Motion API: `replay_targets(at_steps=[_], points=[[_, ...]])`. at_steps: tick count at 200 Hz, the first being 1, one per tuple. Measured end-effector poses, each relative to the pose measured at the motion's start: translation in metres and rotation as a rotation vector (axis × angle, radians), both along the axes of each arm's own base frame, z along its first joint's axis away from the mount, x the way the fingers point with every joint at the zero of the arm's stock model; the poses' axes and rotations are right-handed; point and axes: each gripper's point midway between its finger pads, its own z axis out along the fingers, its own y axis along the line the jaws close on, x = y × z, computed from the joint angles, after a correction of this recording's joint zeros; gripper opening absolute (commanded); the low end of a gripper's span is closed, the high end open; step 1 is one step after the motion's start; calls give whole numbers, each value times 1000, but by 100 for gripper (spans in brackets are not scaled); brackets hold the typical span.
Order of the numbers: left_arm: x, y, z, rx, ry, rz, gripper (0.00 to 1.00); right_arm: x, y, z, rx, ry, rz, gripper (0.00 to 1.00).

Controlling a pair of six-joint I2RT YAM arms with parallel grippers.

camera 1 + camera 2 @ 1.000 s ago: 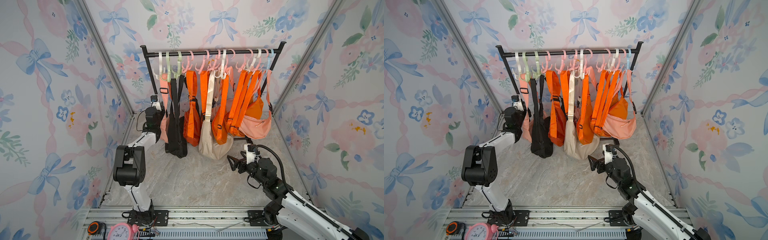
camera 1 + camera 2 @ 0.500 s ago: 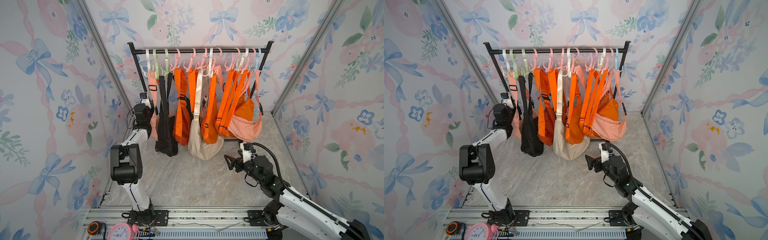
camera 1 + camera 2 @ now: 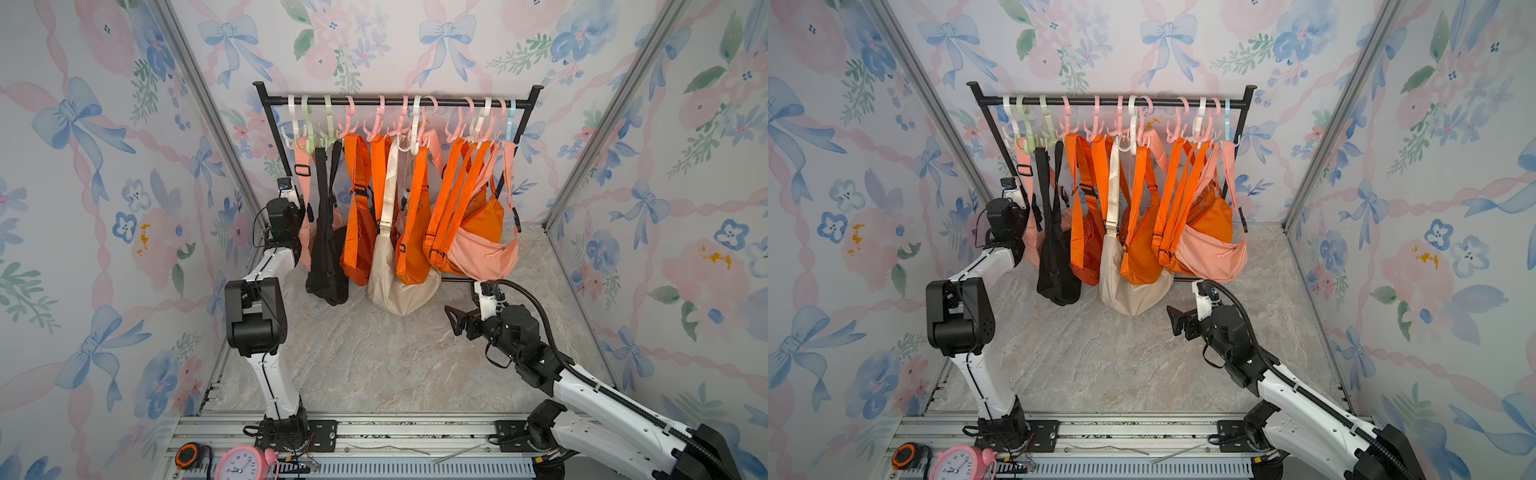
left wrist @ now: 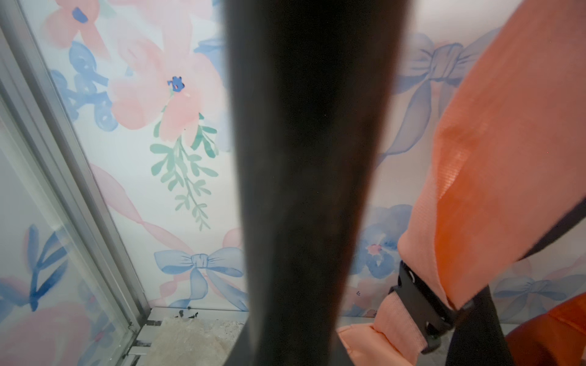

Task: Take the bag off the hook
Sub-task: Move the clothesline to the center of the board.

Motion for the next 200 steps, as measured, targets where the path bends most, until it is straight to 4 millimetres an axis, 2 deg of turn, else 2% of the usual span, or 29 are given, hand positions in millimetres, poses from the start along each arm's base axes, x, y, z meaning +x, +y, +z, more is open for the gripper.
replay_targets(at_steps=[8,21,57,83,95,101,107,129,150,173,200], points=[[0,1,-3,-1,9,3,55,0,0,1,1,-2,0,96],[-2,1,-6,-12,20,7,62,-1,-1,5,4,-9,0,97],[-20,2,-12,-23,52,22,70,-4,-5,23,22,-45,-6,97],[-44,2,-4,-26,54,35,76,-9,-11,35,29,-65,-16,97],[-56,0,1,-21,49,42,89,-11,-14,40,31,-70,-22,96],[-62,-1,5,-18,43,47,91,-12,-15,43,32,-73,-24,97],[-68,-1,8,-22,39,54,97,-13,-17,46,33,-76,-27,97],[-93,-5,20,-37,17,65,98,-17,-21,58,29,-83,-31,96],[-114,-6,21,-52,15,81,98,-20,-23,73,22,-86,-29,97],[-131,3,12,-69,55,149,97,-24,-25,90,18,-96,-26,97],[-156,23,-3,-94,141,306,97,-30,-30,103,16,-97,-25,97]])
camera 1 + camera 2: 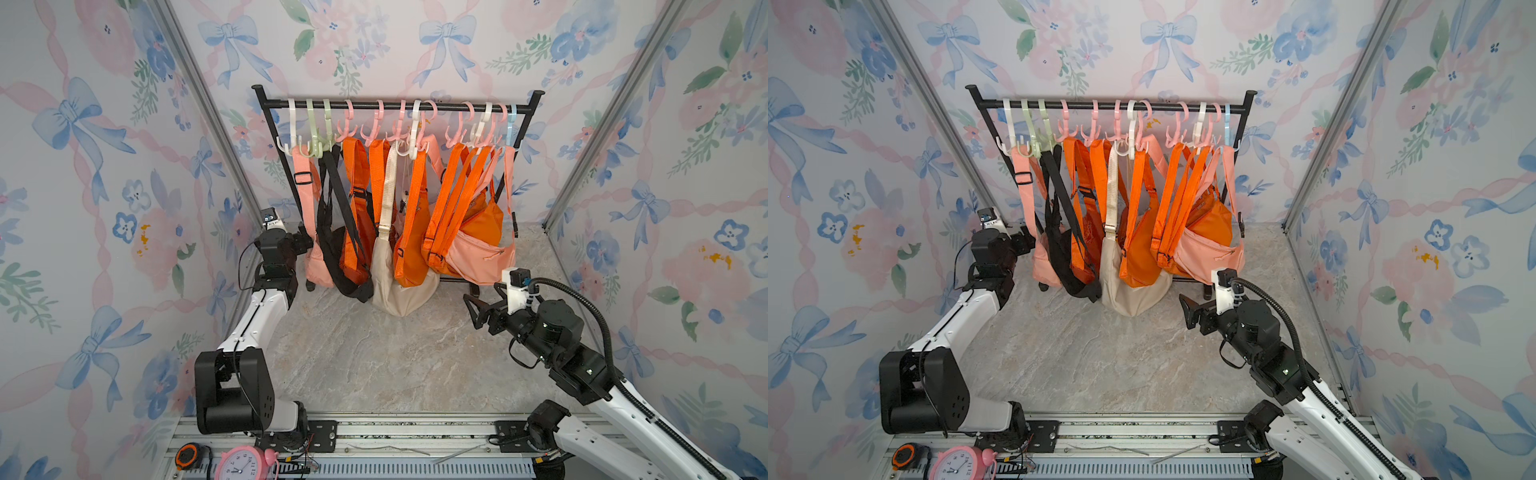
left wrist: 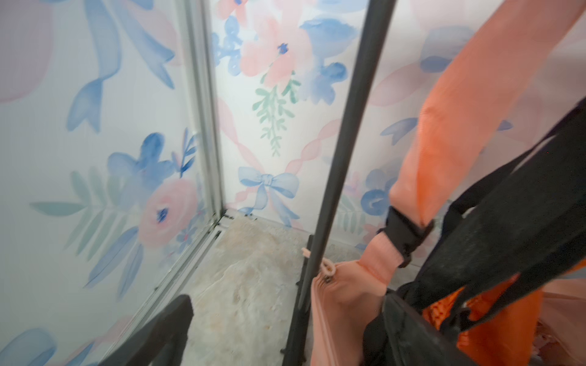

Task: Take the bag off the hook
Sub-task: Move the clothesline to the center of the board, then pick up the bag from the hook.

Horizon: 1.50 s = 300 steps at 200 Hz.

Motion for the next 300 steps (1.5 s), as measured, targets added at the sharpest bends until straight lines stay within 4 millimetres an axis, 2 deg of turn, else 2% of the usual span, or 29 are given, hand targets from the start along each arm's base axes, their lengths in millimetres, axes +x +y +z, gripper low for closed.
replay_targets(at_steps=[27,48,80,108,128,148,169,186,211,235,263,284,300], points=[[-37,16,4,-25,7,125,97,-6,-4,8,0,9,0,97],[-63,15,16,-43,-26,145,97,-10,-6,14,3,20,5,97],[-92,-10,31,-76,-66,80,96,-18,-10,35,13,20,10,97],[-117,-45,42,-122,-112,-49,92,-24,-15,58,19,11,11,97],[-134,-80,56,-160,-154,-186,89,-30,-21,74,21,4,6,100],[-148,-131,68,-181,-176,-370,87,-34,-28,86,14,-4,-12,94],[-160,-183,67,-169,-152,-547,85,-33,-37,94,10,-2,-42,88],[-169,-222,60,-137,-124,-671,79,-28,-43,93,5,17,-72,84],[-183,-273,53,-87,-108,-821,70,-14,-53,84,6,66,-122,79],[-193,-325,50,-10,-98,-951,62,0,-64,72,30,112,-160,68],[-201,-386,43,64,-122,-1085,52,18,-76,46,72,146,-198,61],[-196,-417,23,91,-126,-1129,45,31,-79,25,109,186,-218,56],[-185,-433,8,114,-112,-1126,43,46,-82,23,138,198,-232,52]])
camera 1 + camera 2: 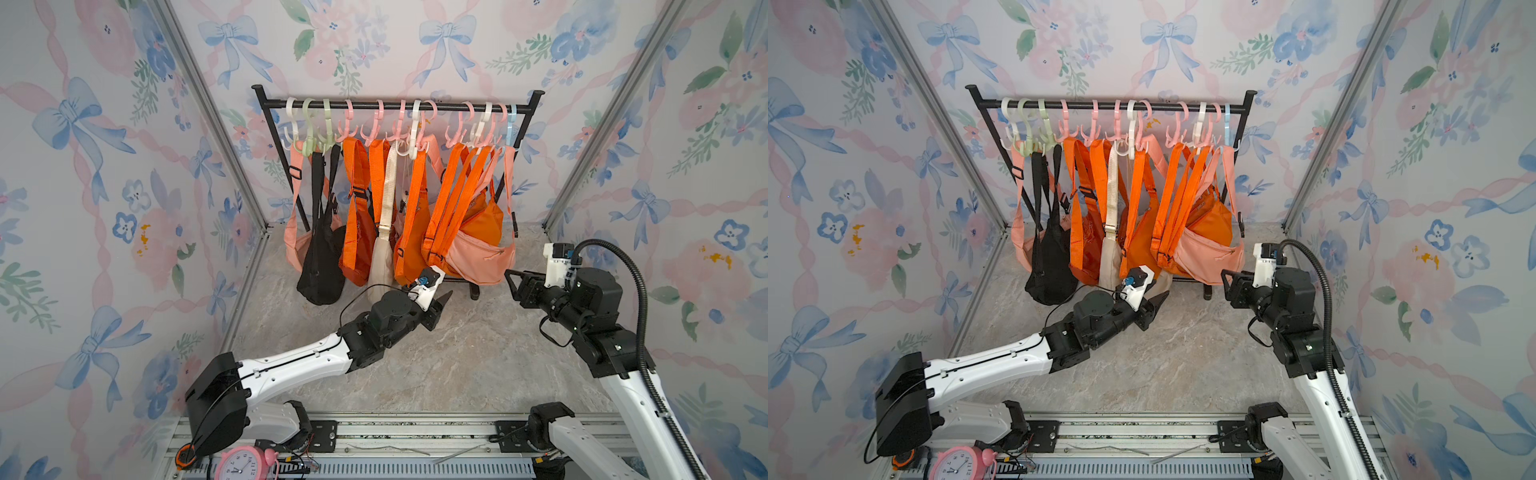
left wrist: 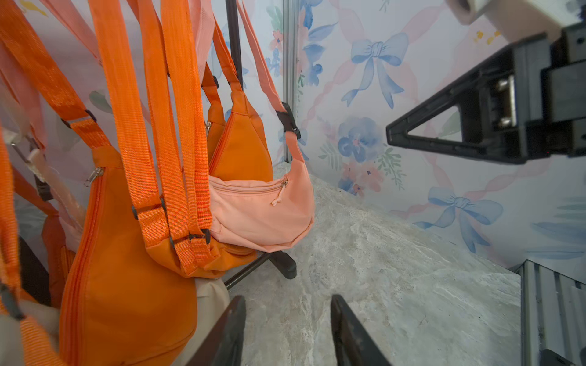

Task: Take the bag off the hook
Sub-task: Pick up the bag from the hook.

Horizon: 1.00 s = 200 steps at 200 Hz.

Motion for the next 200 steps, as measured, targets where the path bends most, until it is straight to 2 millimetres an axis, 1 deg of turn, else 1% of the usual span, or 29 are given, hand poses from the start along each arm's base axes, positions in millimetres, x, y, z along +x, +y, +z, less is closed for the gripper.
replay_targets(at_steps=[12,20,31,38,46,62,80,89,100,115,132,147,163,172,200], points=[[8,-15,-3,11,-11,-6,43,11,0,-1,7,7,-4,45],[13,-26,1,10,-25,-20,43,17,1,1,17,7,-3,42],[18,-42,9,-1,-47,-44,43,24,3,6,14,-5,1,36],[21,-50,16,-14,-62,-58,43,28,3,11,14,-18,2,30],[25,-61,26,-34,-76,-79,43,32,4,20,19,-37,2,26],[36,-79,44,-78,-103,-110,42,40,4,39,26,-82,1,22],[55,-89,54,-109,-123,-111,41,48,1,60,29,-136,-5,22],[65,-91,56,-116,-130,-102,42,52,-1,67,32,-156,-9,27],[77,-90,54,-117,-132,-88,43,58,-1,71,35,-169,-9,38],[91,-89,53,-120,-138,-66,44,68,-1,71,32,-171,1,43],[111,-91,61,-140,-158,-41,44,84,-3,62,45,-144,-2,49],[126,-93,71,-159,-176,-27,44,96,-6,51,46,-115,-6,63],[139,-91,78,-173,-192,-11,46,106,-7,43,56,-86,-2,73],[145,-89,81,-178,-197,-1,46,112,-6,42,60,-79,4,76],[163,-84,85,-188,-211,27,51,128,-3,48,64,-85,27,77]])
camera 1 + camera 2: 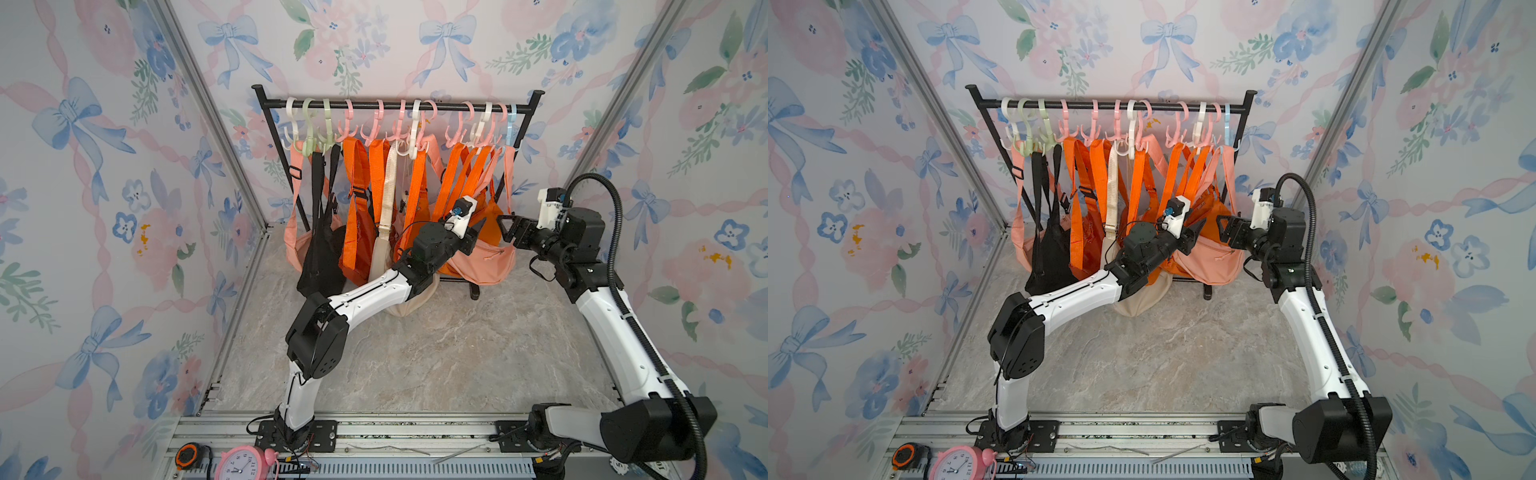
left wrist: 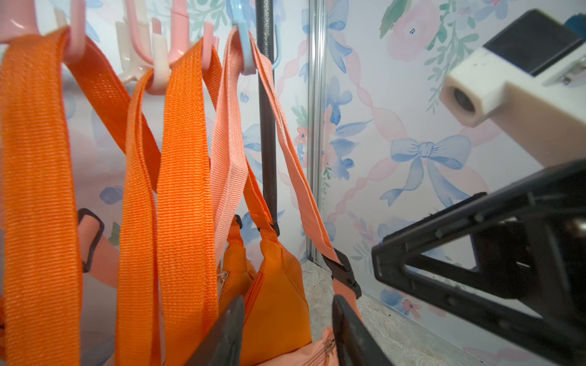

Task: Take the bag off the hook
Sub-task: Pick up the bag from the hook.

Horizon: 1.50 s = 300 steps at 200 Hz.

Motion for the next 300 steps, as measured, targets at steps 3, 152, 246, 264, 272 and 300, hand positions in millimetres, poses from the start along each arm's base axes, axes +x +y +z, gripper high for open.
replay_targets(at_steps=[3,152,246,264,272,300], points=[[2,0,1,-3,-3,3,51,2,0,1,0,-2,0,77],[15,-5,-18,76,0,18,70,74,-34,-6,-140,7,-96,19],[-19,0,25,57,-69,-33,73,75,-60,-3,-158,1,-155,0],[-17,-3,33,66,-83,-37,72,72,-70,3,-157,-7,-178,0],[-16,-5,39,64,-93,-39,72,69,-75,7,-157,-15,-191,0],[-13,-15,62,43,-129,-59,69,61,-92,21,-149,-40,-231,0]])
